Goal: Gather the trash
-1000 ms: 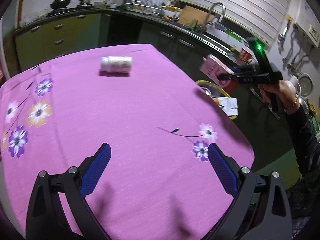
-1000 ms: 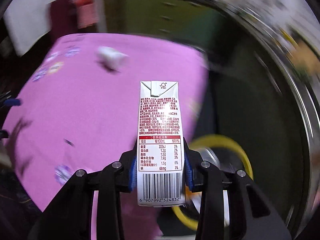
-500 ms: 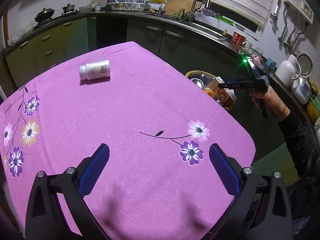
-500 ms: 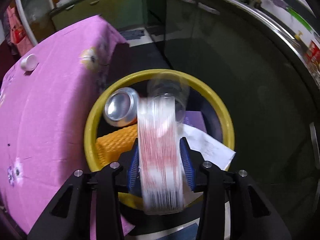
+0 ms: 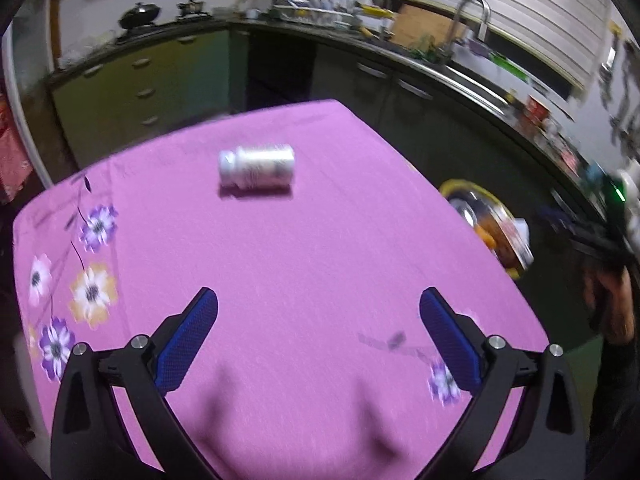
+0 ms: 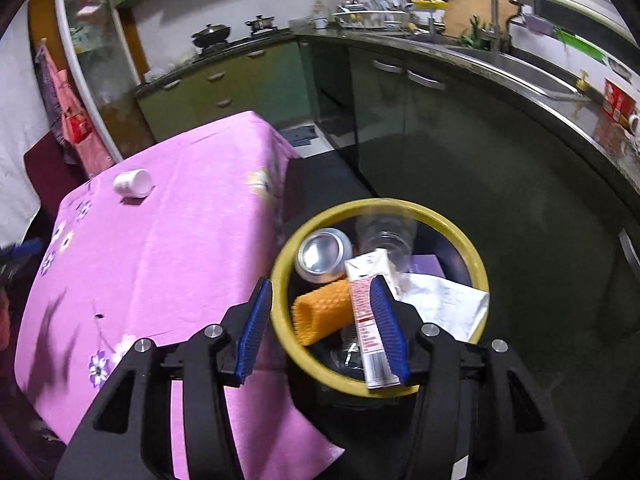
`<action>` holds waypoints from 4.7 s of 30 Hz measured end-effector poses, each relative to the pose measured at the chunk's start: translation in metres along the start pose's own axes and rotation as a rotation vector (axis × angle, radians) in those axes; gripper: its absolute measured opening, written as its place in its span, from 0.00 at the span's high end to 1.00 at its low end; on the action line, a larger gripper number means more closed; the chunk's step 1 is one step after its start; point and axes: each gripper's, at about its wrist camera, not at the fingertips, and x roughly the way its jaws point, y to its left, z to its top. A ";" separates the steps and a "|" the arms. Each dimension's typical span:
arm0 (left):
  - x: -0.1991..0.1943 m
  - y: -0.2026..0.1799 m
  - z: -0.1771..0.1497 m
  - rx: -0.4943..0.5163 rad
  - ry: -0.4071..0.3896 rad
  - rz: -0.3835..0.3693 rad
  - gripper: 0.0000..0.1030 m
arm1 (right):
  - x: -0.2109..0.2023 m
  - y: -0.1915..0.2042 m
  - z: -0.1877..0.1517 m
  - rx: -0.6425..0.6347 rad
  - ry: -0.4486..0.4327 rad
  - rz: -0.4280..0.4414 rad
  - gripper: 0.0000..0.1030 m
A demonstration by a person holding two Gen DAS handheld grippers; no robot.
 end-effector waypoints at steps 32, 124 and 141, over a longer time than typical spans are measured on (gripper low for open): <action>0.162 0.043 0.098 -0.023 0.045 0.168 0.06 | 0.031 0.008 -0.016 0.036 0.054 0.146 0.44; 0.054 -0.232 0.073 0.478 -0.047 -0.361 0.06 | -0.071 -0.084 -0.105 0.300 -0.053 -0.019 0.29; -0.135 -0.017 -0.087 -0.142 -0.273 0.252 0.06 | -0.091 0.057 -0.091 0.056 -0.112 0.031 0.04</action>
